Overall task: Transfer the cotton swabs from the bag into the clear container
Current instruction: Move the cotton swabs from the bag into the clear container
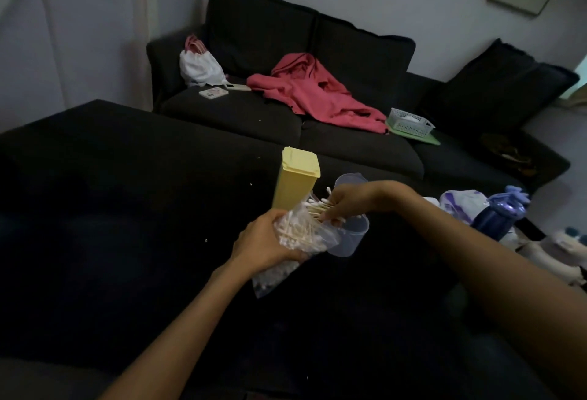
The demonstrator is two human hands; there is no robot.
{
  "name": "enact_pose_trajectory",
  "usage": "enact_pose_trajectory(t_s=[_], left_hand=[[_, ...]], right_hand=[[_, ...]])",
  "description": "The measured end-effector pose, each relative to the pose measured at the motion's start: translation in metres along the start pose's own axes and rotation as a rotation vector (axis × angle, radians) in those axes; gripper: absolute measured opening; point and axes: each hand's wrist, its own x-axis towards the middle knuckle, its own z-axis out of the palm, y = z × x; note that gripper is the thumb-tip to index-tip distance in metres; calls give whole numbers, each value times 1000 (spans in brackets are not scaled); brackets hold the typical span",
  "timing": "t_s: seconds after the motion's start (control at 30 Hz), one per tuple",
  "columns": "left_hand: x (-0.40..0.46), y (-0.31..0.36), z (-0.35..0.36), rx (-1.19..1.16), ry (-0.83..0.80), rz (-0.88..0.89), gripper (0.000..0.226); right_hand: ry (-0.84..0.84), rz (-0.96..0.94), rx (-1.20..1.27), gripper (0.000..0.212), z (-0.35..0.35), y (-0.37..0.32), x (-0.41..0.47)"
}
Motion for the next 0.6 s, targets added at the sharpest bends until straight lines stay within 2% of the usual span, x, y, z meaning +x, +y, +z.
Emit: enact_pose_trajectory(t_s=[0.23,0.33,0.47,0.6], left_hand=[[1,0,-3,-38,8,-17,86],[4,1,-1,-139,5,-48,87],[8,3,2,-244,-15,-89,87],[7,6,0,-230,-50,-126,88]], right_hand=[[35,-22,52,31,-8,8,-15],[66,-75,74,29,-13,5,-22],[128,-96,-108,24,-20,-9,-26],[128,-87,-220,24,-25,-16,-26]])
